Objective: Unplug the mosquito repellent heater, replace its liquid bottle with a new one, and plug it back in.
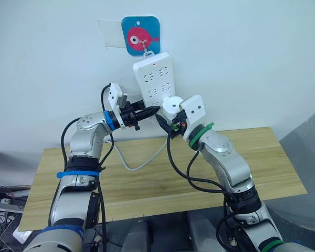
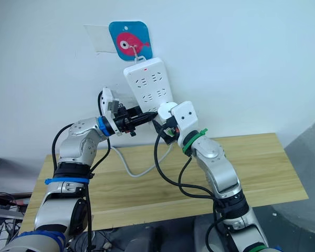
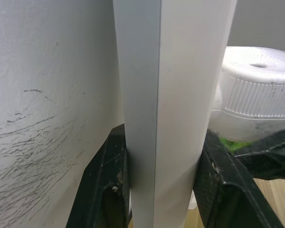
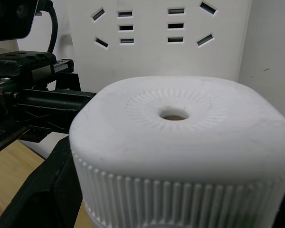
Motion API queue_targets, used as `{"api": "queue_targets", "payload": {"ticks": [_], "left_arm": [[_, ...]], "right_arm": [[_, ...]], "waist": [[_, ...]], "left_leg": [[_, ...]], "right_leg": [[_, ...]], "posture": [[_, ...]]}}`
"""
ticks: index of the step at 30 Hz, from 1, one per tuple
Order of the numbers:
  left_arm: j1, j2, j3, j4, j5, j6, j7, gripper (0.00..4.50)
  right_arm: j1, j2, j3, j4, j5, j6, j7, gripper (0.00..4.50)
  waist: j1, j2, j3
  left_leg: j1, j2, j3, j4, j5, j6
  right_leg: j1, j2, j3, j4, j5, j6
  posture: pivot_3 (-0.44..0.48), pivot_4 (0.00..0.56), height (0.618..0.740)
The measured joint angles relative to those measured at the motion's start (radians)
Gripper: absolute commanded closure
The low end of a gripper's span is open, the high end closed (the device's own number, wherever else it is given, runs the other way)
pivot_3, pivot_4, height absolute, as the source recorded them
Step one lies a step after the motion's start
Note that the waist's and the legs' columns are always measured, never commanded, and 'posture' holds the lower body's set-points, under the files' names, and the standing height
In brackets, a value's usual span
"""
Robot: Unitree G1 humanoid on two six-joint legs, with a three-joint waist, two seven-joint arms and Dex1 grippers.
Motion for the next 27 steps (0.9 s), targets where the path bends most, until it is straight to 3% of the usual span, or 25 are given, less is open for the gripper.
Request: {"api": "queue_targets", "payload": {"ticks": [10,16,20,25,27], "left_arm": [[-0.001,0.003,-0.002,0.003,-0.002,-0.003,-0.002,3.18],[-0.004,0.008,-0.003,0.014,-0.001,-0.007,-0.003,3.18],[-0.008,0.009,-0.003,0.021,-0.001,-0.013,-0.004,3.18],[-0.013,0.021,-0.005,0.030,0.003,-0.022,-0.005,3.18],[-0.013,0.023,-0.005,0.030,0.003,-0.023,-0.006,2.45]], "right_arm": [[0.081,-0.150,-0.074,-0.200,0.100,0.134,0.102,0.05],[0.120,-0.264,-0.191,-0.332,0.311,0.259,0.230,0.05],[0.123,-0.298,-0.232,-0.345,0.408,0.297,0.271,0.94],[0.127,-0.325,-0.247,-0.339,0.448,0.296,0.292,2.77],[0.127,-0.325,-0.246,-0.336,0.456,0.292,0.292,3.52]], "waist": [[0.001,0.000,0.000],[0.000,0.000,0.000],[0.001,0.000,0.000],[0.001,0.000,0.000],[0.001,0.000,0.000]], "left_leg": [[0.000,0.000,0.000,0.000,-0.002,0.004],[0.000,0.000,0.000,0.000,-0.002,0.004],[0.000,0.000,0.000,0.000,-0.002,0.004],[0.000,0.000,0.000,0.000,-0.002,0.004],[0.000,0.000,0.000,0.000,-0.002,0.004]], "right_leg": [[0.000,0.000,0.000,0.000,0.000,0.000],[0.001,0.000,0.000,0.000,0.000,0.000],[0.001,0.000,-0.001,0.000,0.000,0.000],[0.001,0.000,-0.001,0.000,0.000,0.000],[0.001,0.000,0.000,0.000,0.000,0.000]], "posture": [[-0.148,0.186,0.740],[-0.163,0.186,0.740],[-0.162,0.185,0.740],[-0.155,0.186,0.740],[-0.155,0.186,0.740]]}}
